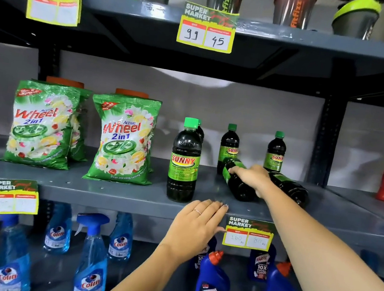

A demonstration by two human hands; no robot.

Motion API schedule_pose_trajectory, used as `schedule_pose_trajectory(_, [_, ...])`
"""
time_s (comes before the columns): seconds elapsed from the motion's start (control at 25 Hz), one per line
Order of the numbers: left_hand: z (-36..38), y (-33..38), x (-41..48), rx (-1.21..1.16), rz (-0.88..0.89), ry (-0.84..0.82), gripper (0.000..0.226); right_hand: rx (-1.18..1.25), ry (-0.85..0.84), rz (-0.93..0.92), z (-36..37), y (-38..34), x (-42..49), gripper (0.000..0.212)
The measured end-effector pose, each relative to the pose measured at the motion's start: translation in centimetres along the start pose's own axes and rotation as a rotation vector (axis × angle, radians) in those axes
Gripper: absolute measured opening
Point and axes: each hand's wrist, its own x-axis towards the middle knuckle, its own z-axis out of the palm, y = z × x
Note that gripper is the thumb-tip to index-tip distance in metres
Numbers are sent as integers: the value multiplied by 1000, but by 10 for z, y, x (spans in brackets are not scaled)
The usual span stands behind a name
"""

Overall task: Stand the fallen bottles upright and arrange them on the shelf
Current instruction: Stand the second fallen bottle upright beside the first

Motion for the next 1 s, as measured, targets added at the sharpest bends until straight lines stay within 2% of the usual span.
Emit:
schedule_pose_trajectory(0.12, [3, 0, -1, 3, -7, 14, 44, 122, 177, -118, 7, 5, 0, 42])
schedule_pose_trajectory(0.2, [3, 0, -1, 1, -2, 16, 43, 186, 209, -169, 9, 8, -2, 48])
schedule_pose_trajectory(0.32, [3, -1, 0, 4, 1, 26, 42, 208, 191, -257, 13, 13, -6, 68])
schedule_pose_trajectory(0.52, [1, 0, 0, -23, -1, 22, 42, 195, 117, -321, 14, 21, -10, 84])
schedule_pose_trajectory(0.64, [-1, 0, 1, -35, 0, 1, 43, 259, -28, -311, 4, 18, -9, 117])
schedule_pose_trajectory(0.8, [-2, 0, 1, -47, 0, -7, 43, 313, -88, -275, -6, 18, -3, 110])
schedule_pose_trajectory(1.0, [-4, 0, 1, -50, -9, 2, 41, 284, 26, -310, 2, 19, -9, 118])
